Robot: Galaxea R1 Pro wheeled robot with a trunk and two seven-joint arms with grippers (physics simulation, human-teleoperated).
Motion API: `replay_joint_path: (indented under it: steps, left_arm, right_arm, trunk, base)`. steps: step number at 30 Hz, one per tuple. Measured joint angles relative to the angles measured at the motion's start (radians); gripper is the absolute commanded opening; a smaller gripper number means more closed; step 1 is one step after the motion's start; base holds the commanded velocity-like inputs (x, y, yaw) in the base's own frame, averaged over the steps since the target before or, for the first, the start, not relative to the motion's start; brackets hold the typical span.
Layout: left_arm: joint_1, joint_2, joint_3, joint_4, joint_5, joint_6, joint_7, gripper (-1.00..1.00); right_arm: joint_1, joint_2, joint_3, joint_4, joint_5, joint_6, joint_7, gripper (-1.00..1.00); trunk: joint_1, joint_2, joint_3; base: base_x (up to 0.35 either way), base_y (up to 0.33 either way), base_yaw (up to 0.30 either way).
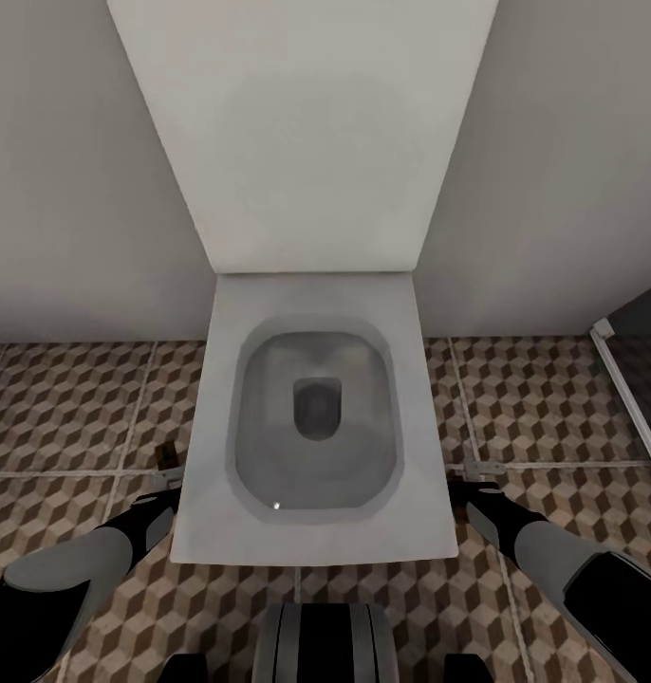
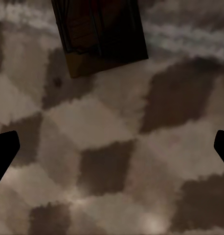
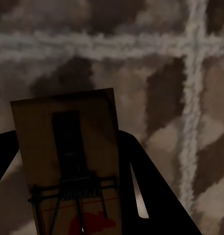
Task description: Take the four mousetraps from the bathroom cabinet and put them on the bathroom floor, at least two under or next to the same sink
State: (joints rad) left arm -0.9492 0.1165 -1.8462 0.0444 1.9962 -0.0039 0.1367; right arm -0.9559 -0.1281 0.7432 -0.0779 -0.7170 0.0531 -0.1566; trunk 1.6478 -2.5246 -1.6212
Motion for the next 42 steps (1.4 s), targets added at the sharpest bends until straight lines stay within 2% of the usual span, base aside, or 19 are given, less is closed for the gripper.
replay_joint_path:
  steps: [42]
  left_arm:
    - [-0.002, 0.002, 0.0, 0.001, 0.0, -0.001, 0.003, 1.0]
  right_arm:
    - [0.0, -0.002, 0.0, 0.0, 0.0, 0.001, 0.0, -1.0]
  trunk:
    - [0.0, 0.0, 0.0]
  base:
    - [0.0, 0.0, 0.0]
